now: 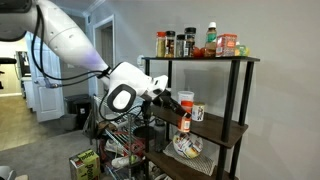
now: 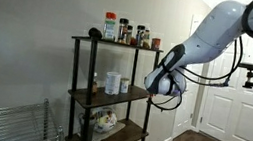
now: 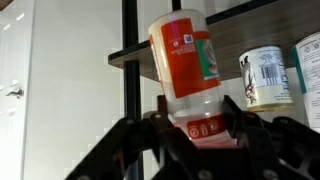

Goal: Pick up the jar on the right side of the second shelf and put it on the left side of the topmost shelf.

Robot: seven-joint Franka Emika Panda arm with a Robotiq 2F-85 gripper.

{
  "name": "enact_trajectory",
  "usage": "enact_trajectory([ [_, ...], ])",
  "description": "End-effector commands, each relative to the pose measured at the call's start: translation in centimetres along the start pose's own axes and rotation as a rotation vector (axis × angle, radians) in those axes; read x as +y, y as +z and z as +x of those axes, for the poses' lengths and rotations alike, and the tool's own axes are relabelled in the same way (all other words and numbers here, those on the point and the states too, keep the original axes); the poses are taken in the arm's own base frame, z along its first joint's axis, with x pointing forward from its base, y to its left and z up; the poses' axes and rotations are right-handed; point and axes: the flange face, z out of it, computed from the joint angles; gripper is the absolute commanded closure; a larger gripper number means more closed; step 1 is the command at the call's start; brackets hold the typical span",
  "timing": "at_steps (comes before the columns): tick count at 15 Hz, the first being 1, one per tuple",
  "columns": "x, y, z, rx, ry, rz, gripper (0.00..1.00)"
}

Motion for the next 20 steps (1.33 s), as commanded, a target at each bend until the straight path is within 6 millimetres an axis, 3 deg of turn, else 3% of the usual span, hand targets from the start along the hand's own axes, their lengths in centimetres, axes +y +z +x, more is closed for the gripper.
enact_trajectory([
  [1, 0.0, 0.0, 0.0, 0.000, 0.000, 0.000, 0.45],
  [2, 0.0, 0.0, 0.0, 0.000, 0.000, 0.000, 0.45],
  [3, 0.0, 0.0, 0.0, 0.000, 0.000, 0.000, 0.70],
  [8, -0.1, -2.0, -0.4, -0.007, -0.027, 0.018, 0.70],
  [11, -0.5, -3.8, -1.6, -0.010, -0.068, 0.020, 0.70],
  [20, -2.9, -11.7, -6.0, 0.000, -0.180, 0.082, 0.70],
])
